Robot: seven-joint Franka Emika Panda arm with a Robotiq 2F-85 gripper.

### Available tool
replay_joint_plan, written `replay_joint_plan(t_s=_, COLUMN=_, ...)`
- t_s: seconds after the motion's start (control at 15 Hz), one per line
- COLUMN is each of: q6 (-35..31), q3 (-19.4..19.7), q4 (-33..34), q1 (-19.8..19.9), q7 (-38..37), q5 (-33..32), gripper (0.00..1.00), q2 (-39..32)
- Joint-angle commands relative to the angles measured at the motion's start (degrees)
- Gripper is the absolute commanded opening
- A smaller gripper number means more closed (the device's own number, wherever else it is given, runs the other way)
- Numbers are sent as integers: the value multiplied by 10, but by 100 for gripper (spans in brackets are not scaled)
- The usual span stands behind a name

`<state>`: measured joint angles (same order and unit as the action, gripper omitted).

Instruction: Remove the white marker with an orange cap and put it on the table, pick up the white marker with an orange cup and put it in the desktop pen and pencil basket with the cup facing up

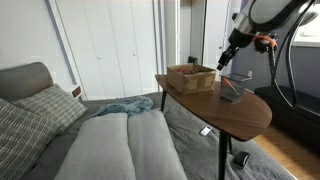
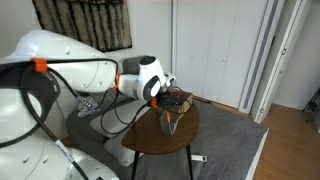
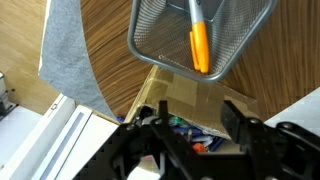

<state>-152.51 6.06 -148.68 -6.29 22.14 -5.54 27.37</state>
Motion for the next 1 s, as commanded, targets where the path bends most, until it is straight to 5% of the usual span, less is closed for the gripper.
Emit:
replay_joint_plan(t_s=0.0, q6=-6, q3=-11, q4=-10, q1=8, q7=-6, q5=-8, gripper=88, q2=25)
replay_joint_plan(t_s=0.13, q6=10, q3=-22, q4=-6, q1=13, q7=-19, q5=-14, gripper=99, q2=38)
replay_joint_plan(t_s=0.93, q6=202, q3=-74, q4=37, q1=15, q7=-91, q5=-14, gripper=100, q2=96)
